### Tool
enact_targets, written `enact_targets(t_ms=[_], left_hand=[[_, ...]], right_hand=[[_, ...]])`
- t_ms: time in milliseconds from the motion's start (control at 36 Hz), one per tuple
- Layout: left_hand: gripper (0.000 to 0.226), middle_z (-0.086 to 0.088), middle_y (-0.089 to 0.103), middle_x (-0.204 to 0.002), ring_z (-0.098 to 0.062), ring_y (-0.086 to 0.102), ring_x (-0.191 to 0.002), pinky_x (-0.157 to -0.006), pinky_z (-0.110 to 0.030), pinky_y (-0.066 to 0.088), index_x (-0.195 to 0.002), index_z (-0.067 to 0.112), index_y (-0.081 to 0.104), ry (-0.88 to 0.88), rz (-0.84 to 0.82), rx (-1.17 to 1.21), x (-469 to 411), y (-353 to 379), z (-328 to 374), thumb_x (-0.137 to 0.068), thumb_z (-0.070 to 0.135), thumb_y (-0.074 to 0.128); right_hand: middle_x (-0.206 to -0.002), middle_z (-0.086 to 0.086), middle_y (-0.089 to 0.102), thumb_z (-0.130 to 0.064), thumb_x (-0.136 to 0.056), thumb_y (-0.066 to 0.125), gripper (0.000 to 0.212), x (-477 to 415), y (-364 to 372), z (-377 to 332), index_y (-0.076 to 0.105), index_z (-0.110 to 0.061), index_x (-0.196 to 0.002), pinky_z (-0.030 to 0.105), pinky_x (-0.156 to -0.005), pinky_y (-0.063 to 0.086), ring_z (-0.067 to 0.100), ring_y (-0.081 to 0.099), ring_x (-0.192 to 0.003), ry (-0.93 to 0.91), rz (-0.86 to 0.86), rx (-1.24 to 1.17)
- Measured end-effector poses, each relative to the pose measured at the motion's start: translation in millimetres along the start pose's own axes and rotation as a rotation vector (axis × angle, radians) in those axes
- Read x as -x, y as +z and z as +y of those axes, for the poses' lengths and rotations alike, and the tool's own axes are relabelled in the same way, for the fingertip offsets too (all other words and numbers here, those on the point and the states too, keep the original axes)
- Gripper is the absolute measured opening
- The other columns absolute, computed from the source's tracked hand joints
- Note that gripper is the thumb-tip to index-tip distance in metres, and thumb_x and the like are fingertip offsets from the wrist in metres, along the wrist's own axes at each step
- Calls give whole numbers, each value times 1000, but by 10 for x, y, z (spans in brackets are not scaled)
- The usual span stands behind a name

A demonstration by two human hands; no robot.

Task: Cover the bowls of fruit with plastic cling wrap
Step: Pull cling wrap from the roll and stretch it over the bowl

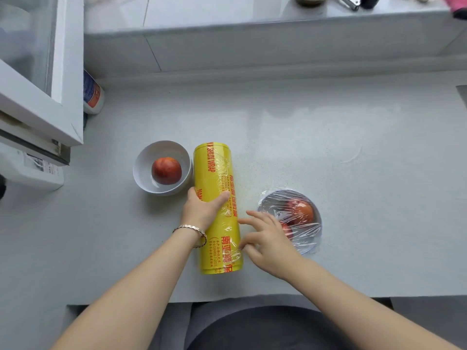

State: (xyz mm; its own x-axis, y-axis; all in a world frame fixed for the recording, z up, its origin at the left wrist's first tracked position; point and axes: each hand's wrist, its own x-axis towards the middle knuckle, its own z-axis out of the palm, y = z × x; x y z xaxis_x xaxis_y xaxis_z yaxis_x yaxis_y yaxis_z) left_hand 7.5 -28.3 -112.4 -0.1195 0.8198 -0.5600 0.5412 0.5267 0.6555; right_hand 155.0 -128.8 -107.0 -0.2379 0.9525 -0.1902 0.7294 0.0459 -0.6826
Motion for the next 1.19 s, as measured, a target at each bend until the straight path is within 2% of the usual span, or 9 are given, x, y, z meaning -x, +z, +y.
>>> enact_targets(t_ms=[111,250,389,500,639,778,944,1111,1194], left_hand=[[73,-6,59,-122,-24,59,-104,-87,-35,48,-125,13,43,-3,-2,1,7,3,-4,-70,48,75],[72,-6,59,-122,-24,59,-104,-87,-35,47,-124,14,43,-4,0,-6,12,3,8,-69,49,75],[70,-5,60,-120,-24,59,-102,-80,-30,44,-122,14,44,4,19,-29,38,26,30,-70,49,74],[68,-5,60,-120,-21,58,-97,-81,-31,45,-122,15,44,3,4,-9,52,-3,31,-71,47,74],[66,-4,60,-119,-18,57,-91,-79,-30,44,-123,15,45,0,-27,50,42,-46,23,-72,44,75],[67,-1,59,-115,-20,59,-93,-82,-33,48,-122,15,46,-22,-21,59,46,-27,38,-70,43,77],[62,-3,64,-114,-22,64,-95,-88,-43,52,-114,20,50,26,-35,75,63,-183,183,-65,45,79],[57,8,62,-100,-10,62,-84,-75,-29,50,-115,25,50,240,24,10,202,-605,571,-68,42,77],[63,9,56,-102,-14,56,-87,-74,-28,43,-120,24,47,329,130,-75,265,-772,720,-69,44,77]], right_hand=[[-147,-5,35,-46,-84,49,34,-10,-32,-64,71,-20,-86,30,-113,-6,11,9,-143,74,-59,3],[-155,1,21,-34,-83,58,24,-76,17,-117,69,-15,-74,27,-111,-13,14,5,-145,52,-122,68],[-142,10,45,-24,-68,57,24,-61,96,-110,63,-9,-51,32,-112,-1,22,29,-139,50,-25,19],[-107,6,71,-13,-52,62,17,-95,118,9,56,-17,-36,60,-94,41,26,65,-105,-138,142,217],[-91,-4,75,-9,-42,77,28,-107,-6,149,52,-21,-36,59,-90,40,25,67,-101,-254,3,291],[-116,3,67,-18,-68,62,5,-46,-127,175,59,-15,-66,36,-115,20,22,41,-133,-70,-33,165],[-98,4,70,-18,-86,57,14,7,-277,118,61,-9,-76,25,-99,34,13,44,-128,74,75,-80],[-99,7,68,-15,-85,59,17,-49,-323,106,64,-2,-75,11,-90,27,18,49,-118,201,159,-162],[-117,-5,61,-46,-73,59,39,-81,-396,59,66,-18,-99,19,-105,25,13,38,-129,191,25,-128]])
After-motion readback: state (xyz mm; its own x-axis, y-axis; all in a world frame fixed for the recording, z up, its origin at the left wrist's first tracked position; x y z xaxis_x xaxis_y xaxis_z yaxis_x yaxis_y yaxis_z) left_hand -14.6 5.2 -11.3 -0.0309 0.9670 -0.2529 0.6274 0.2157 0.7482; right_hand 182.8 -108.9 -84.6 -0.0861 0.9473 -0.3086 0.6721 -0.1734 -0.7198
